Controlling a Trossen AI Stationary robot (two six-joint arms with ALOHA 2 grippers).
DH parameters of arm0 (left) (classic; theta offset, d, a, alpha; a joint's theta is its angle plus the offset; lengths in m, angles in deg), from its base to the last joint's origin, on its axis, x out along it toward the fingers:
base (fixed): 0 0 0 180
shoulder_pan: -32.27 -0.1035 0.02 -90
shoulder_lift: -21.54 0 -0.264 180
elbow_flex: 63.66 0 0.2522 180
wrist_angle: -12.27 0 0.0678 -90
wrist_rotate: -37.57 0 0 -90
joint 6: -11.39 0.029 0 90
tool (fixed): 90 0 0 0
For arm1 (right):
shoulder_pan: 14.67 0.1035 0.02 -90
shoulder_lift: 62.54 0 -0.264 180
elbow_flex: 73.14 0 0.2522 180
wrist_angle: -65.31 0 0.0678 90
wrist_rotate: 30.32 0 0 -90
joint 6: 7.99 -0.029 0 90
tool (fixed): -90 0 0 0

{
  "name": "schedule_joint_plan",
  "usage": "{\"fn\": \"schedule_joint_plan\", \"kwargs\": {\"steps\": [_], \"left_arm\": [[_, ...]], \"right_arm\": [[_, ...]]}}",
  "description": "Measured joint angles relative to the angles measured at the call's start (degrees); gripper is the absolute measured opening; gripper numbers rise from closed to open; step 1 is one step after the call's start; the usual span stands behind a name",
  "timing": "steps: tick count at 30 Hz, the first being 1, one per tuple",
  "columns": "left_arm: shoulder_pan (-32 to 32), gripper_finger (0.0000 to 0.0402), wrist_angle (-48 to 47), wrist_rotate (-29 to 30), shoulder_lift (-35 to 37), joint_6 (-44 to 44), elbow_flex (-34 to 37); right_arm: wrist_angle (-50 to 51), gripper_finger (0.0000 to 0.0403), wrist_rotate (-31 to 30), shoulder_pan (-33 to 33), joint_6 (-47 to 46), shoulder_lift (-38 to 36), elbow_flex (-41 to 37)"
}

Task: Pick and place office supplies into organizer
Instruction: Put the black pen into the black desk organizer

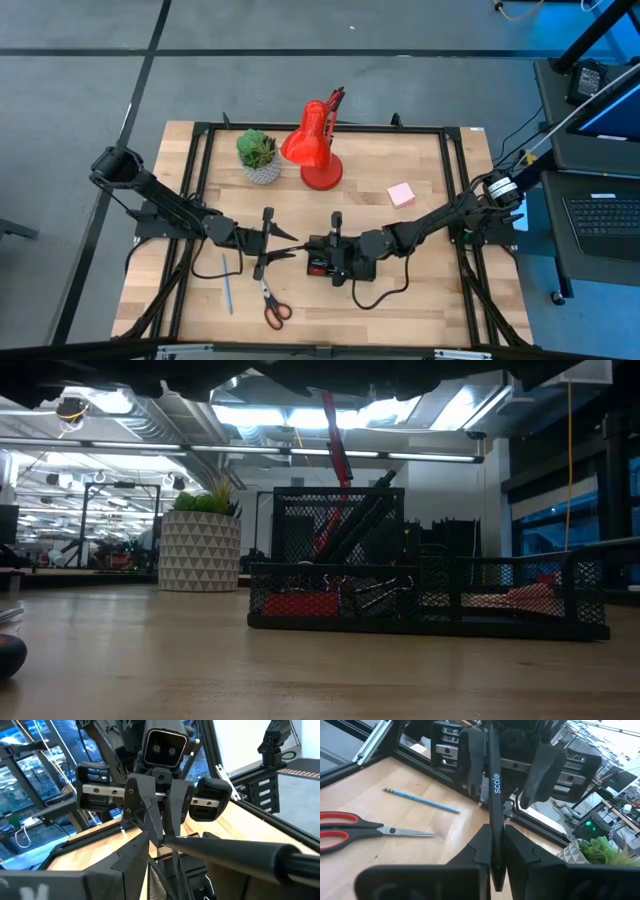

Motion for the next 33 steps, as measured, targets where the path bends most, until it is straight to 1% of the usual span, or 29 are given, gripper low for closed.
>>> {"fn": "schedule_joint_plan", "kwargs": {"steps": [3, 7, 16, 20, 30, 33], "left_arm": [[0.0, 0.0165, 1.1, -0.1, 0.0, 0.0, 0.0], [0.0, 0.0134, 1.5, -0.1, 0.0, 0.0, 0.0], [0.0, 0.0063, 1.7, 0.2, 0.0, 0.3, 0.0], [0.0, 0.0040, 1.7, 0.6, 0.0, 0.4, 0.0], [0.0, 0.0040, 1.9, 0.3, 0.1, 0.2, 0.0], [0.0, 0.0036, 1.9, 0.3, 0.1, 0.0, 0.0]], "right_arm": [[-0.2, 0.0031, -0.1, 0.0, 0.0, 0.0, 0.0], [-0.3, 0.0038, -0.1, 0.0, 0.0, 0.0, 0.0], [-0.2, 0.0036, -0.3, 0.0, -0.2, 0.0, 0.0], [0.0, 0.0042, -0.4, 0.0, -0.3, 0.0, 0.0], [-0.6, 0.0044, -0.2, 0.0, -1.8, 0.0, 0.0], [-0.7, 0.0054, -0.1, 0.0, -1.7, 0.0, 0.0]]}}
